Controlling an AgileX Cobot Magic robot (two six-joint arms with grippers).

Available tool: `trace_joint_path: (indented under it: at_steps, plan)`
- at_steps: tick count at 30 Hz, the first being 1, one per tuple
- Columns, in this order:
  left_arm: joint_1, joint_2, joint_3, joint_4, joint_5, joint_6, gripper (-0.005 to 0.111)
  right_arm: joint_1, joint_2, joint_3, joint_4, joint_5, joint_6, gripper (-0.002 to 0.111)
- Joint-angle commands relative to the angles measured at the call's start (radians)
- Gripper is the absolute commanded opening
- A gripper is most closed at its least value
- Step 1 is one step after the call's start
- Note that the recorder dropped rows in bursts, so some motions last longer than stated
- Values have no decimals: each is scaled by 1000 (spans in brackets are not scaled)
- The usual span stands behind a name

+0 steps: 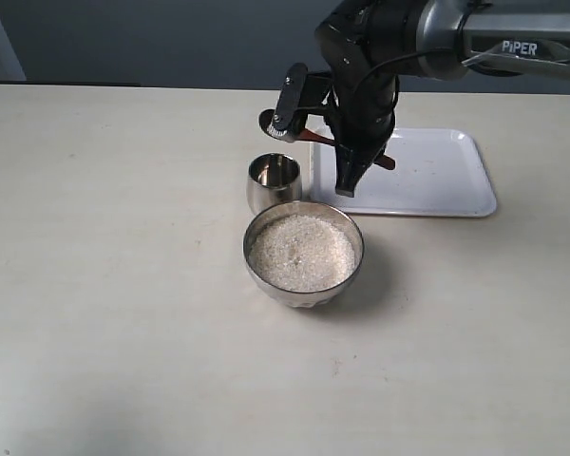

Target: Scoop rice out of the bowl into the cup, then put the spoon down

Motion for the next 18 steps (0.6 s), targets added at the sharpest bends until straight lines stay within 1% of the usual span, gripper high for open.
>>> trace_joint_path:
  at_steps: [1, 10, 18]
  plan:
    - [-11, -3, 2, -2, -3, -3, 0, 14, 0, -8, -61, -19, 40, -1]
    - [-11, -3, 2, -2, -3, -3, 0, 42, 0, 3, -144, -16, 95, -1]
    - [-11, -3, 2, -2, -3, -3, 0, 70, 0, 85, -300, -6, 206, -1]
